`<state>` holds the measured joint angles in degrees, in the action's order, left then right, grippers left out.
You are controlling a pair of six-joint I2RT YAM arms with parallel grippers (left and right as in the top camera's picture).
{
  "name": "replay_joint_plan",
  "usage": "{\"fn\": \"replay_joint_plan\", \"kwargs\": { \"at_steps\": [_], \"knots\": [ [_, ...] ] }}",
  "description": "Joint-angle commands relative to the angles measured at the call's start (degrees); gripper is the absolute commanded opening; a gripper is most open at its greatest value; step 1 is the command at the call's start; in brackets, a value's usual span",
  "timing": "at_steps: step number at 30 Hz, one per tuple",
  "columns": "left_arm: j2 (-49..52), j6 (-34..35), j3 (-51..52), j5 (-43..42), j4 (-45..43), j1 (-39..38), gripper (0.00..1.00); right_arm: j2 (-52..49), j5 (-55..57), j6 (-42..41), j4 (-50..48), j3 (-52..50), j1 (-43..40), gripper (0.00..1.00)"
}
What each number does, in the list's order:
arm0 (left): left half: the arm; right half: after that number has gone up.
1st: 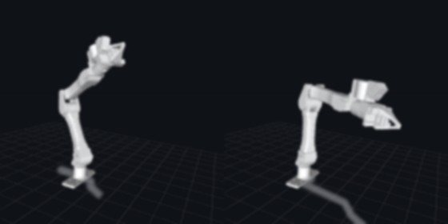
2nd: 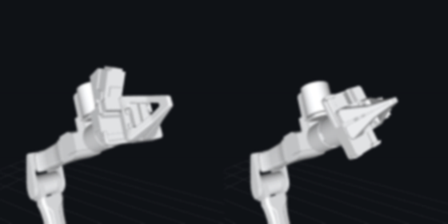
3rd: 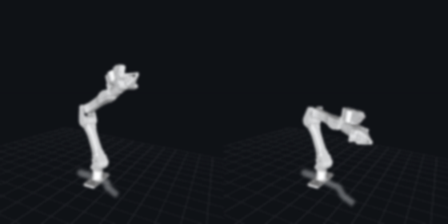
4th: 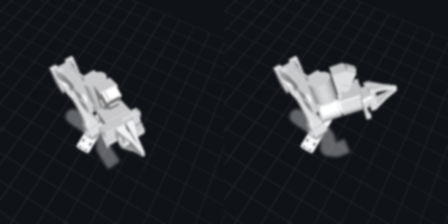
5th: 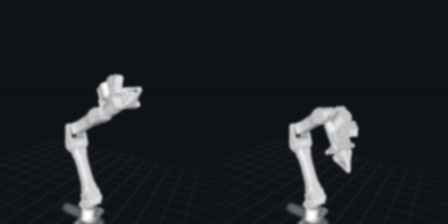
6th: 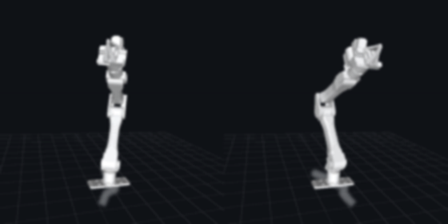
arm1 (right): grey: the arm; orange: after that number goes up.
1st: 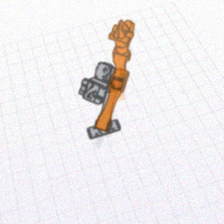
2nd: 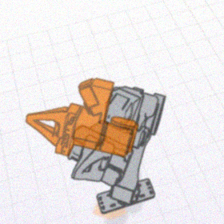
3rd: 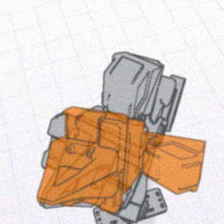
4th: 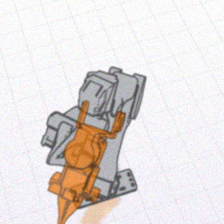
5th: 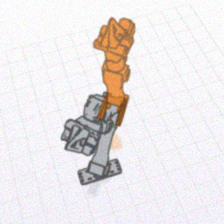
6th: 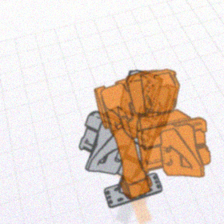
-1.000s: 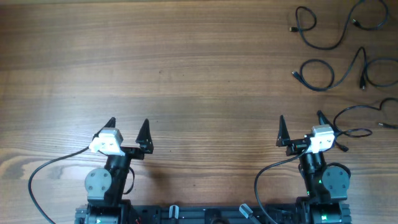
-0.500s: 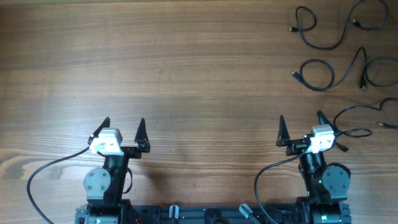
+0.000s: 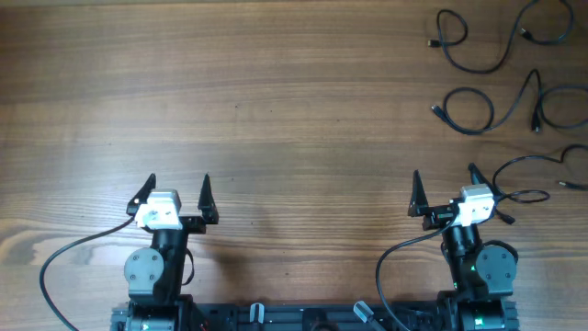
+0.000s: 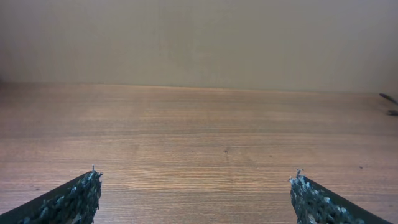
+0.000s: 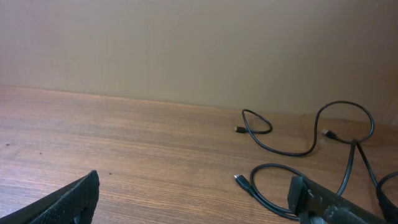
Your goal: Untangle cables
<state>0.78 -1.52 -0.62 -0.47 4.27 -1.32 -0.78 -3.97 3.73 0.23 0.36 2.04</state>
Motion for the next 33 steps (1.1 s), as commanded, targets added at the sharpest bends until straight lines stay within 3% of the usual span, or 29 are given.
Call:
{"fn": "replay_joint_plan", "kwargs": {
  "at_steps": [1,7,10,33],
  "knots": [
    [-0.59,-2.78,0.31,0.13,0.26,-0.87,1.00,0.57,0.70,-0.74,-0.15,0.00,0.02,1.00],
    [-0.59,-2.51,0.31,0.13,0.26,-0.85,1.00,0.57,0.72,-0.76,-0.15,0.00,0.02,1.00],
    [-0.59,2.01,0.31,1.84,0.13,-0.81,1.00,0.57,0.72,-0.74,-0.15,0.00,0.02,1.00],
    [-0.57,-1.07,0.31,0.07,0.09,-0.81,1.00,0.57,0.70,-0.74,-0.15,0.00,0.02,1.00]
  ]
}}
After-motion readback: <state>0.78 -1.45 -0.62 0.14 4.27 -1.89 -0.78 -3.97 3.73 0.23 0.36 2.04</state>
